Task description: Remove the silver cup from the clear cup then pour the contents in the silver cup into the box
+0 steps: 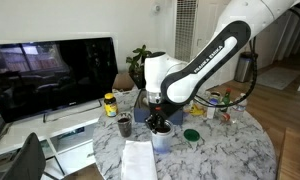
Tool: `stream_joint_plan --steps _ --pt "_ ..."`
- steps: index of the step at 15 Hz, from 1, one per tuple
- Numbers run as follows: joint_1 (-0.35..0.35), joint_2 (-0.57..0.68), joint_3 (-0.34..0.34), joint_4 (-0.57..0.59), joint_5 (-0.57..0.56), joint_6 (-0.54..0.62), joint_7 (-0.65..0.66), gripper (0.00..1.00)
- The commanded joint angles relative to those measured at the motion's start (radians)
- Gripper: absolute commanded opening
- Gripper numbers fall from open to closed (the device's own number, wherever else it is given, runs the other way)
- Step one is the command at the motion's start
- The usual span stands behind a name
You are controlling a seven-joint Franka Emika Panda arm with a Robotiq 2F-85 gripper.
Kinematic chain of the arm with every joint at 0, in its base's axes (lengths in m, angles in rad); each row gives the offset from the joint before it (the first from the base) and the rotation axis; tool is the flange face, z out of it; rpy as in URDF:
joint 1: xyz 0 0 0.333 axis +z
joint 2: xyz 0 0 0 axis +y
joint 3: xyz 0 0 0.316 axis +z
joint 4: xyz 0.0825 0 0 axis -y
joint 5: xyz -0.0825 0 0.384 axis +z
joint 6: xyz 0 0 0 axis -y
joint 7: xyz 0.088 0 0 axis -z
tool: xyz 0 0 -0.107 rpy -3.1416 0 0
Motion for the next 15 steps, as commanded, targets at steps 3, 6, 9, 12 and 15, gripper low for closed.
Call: stream_joint_plan --steps 3,6,9,12,15 --pt "0.015 0.036 -0.018 0.035 -0.004 -0.035 -0.021 0.18" --pt "0.016 0.026 -0.020 0.032 -0.003 -0.034 -0.019 0.00" --pt "0.038 -0.007 -0.038 0.019 -0.026 -0.044 0.019 0.01" --pt "0.072 -0.048 -0.066 0.004 -0.069 -0.049 0.070 0.01" --pt "0.094 -0.083 -0.080 -0.002 -0.132 -0.074 0.129 0.01"
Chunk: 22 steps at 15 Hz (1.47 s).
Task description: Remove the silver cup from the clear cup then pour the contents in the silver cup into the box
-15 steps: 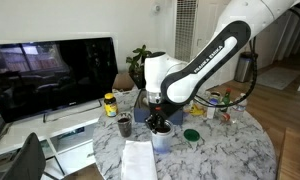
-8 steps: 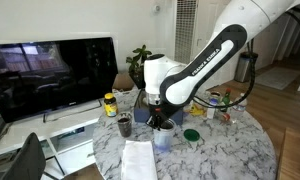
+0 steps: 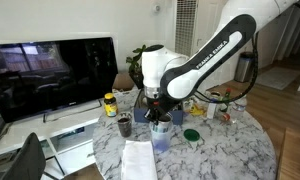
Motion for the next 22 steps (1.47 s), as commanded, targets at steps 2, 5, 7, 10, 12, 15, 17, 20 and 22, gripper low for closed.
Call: stream_joint_plan --steps 2,5,7,10,12,15,17,20,22 --pt "0.043 -0.075 -0.025 -0.022 -0.090 -0.065 0.099 0.01" --pt "0.036 -0.144 -0.016 -0.040 -0.120 -0.100 0.154 0.01" --pt "0.018 -0.209 -0.001 -0.065 -0.113 -0.121 0.178 0.01" --pt "-0.007 -0.302 0.016 -0.099 -0.106 -0.148 0.209 0.01" --pt "-0.028 -0.353 0.031 -0.115 -0.083 -0.198 0.235 0.01" --pt "-0.066 -0.392 0.047 -0.129 -0.044 -0.330 0.328 0.01" --pt "-0.096 -0.401 0.058 -0.150 -0.001 -0.374 0.371 0.01" --pt "-0.138 -0.390 0.064 -0.201 0.097 -0.370 0.413 0.01" --pt "-0.157 -0.358 0.063 -0.237 0.145 -0.351 0.460 0.01"
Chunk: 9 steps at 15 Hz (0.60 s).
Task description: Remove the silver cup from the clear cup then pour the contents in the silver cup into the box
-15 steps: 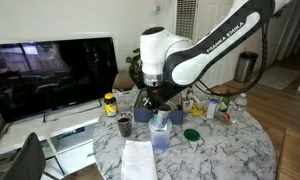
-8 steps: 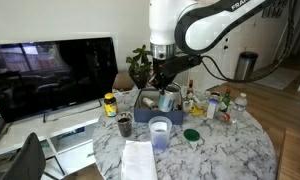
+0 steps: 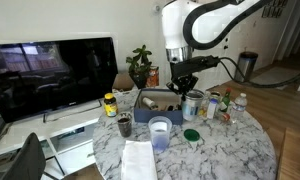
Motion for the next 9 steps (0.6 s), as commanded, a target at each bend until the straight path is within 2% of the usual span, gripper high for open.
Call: stream_joint_plan --steps 1,6,9 --pt "-0.049 0.030 0.022 -0.090 0.090 0.033 0.098 0.01" --pt "-0.066 0.134 0.019 -0.145 0.213 0.123 0.246 0.01" --pt "-0.063 0.186 0.010 -0.184 0.269 0.270 0.340 0.01"
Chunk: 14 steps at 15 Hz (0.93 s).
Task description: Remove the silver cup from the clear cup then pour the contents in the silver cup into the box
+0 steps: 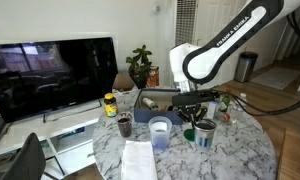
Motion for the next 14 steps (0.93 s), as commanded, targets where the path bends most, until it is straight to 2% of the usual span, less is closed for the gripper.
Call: stream_joint_plan --steps 1,5,8,9,10,11,14 --pt "-0.011 0.052 0.008 -0.056 0.079 0.181 0.101 0.01" --pt "-0.002 0.097 0.008 -0.101 0.116 0.373 0.135 0.01" --pt "0.009 0.107 -0.004 -0.116 0.097 0.428 0.172 0.02" --pt "0.007 0.101 -0.002 -0.117 0.096 0.411 0.176 0.29" --pt "0.005 0.087 0.000 -0.122 0.098 0.406 0.180 0.30" --pt "0.002 0.068 0.002 -0.127 0.106 0.391 0.187 0.35" --pt "-0.003 0.015 -0.005 -0.142 0.119 0.351 0.244 0.57"
